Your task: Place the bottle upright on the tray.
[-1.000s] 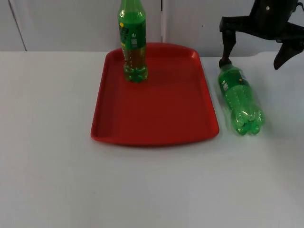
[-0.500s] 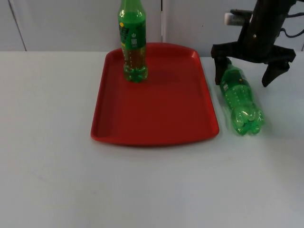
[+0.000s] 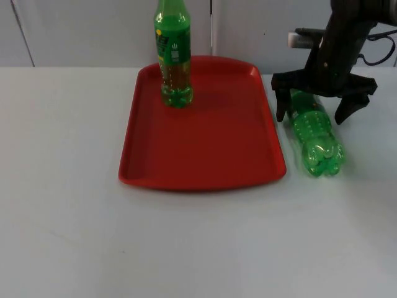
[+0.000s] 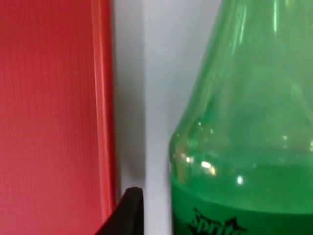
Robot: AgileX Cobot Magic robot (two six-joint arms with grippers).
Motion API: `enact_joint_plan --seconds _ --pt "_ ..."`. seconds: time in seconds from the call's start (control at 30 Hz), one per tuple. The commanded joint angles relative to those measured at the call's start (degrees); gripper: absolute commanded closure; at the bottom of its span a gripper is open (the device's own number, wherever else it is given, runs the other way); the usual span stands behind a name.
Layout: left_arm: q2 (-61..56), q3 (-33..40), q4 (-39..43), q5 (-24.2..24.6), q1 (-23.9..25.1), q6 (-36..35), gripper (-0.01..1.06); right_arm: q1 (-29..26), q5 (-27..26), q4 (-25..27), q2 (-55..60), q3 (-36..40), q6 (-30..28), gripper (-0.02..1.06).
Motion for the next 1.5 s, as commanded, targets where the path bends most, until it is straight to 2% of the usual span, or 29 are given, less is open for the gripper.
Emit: enact_joint_plan --seconds 0.0,0.33,0.47,0.57,0.6,0.67,0.7,0.73,0.77,0.8,0.97,1.3,1.47 --pt "-0.3 -0.4 0.1 0.1 -0.4 0.0 0.0 0.4 -0.7 1.1 0.5 -0.4 -0.1 0.05" --pt "-0.3 -0.4 0.1 0.1 -0.4 0.0 0.0 0.2 -2.1 1.3 1.3 -0.4 2.4 0.06" --pt "-0.3 -0.4 0.1 0.1 -0.4 0.0 0.0 0.2 -1.9 1.3 1.7 -0.4 2.4 0.13" --pt "-0.3 -0.4 0.1 0.1 -0.4 0.0 0.0 0.2 -2.3 0.9 1.6 -0.4 3.0 0.35" --pt "-0.3 -0.4 0.1 0.1 -0.4 0.0 0.0 0.2 -2.3 0.9 1.6 -0.4 3.0 0.35" --pt "-0.3 -0.4 0.1 0.1 -0.4 0.0 0.0 0.2 -2.5 0.6 1.5 -0.4 3.2 0.59" --pt "-0.3 -0.4 0.1 0.1 -0.4 0.0 0.0 0.2 -2.6 0.6 1.3 -0.4 2.9 0.82" --pt "-0.3 -0.4 0.1 0.1 -0.4 0.0 0.0 0.2 -2.7 0.6 1.2 -0.4 2.4 0.97" --pt "-0.3 -0.4 0.1 0.1 -0.4 0.0 0.0 0.2 -2.7 0.6 1.2 -0.4 2.4 0.97" --pt "-0.3 -0.4 0.1 0.1 -0.4 0.0 0.0 0.2 -2.7 0.6 0.9 -0.4 2.3 1.04" --pt "-0.3 -0.4 0.1 0.1 -0.4 0.0 0.0 0.2 -2.0 0.3 -1.4 -0.4 2.1 1.05" --pt "-0.3 -0.4 0.1 0.1 -0.4 0.0 0.0 0.2 -0.6 0.5 -11.8 -0.4 -3.4 1.05" --pt "-0.3 -0.4 0.1 0.1 -0.4 0.0 0.0 0.2 -1.4 3.1 -18.2 -0.4 -8.6 1.05"
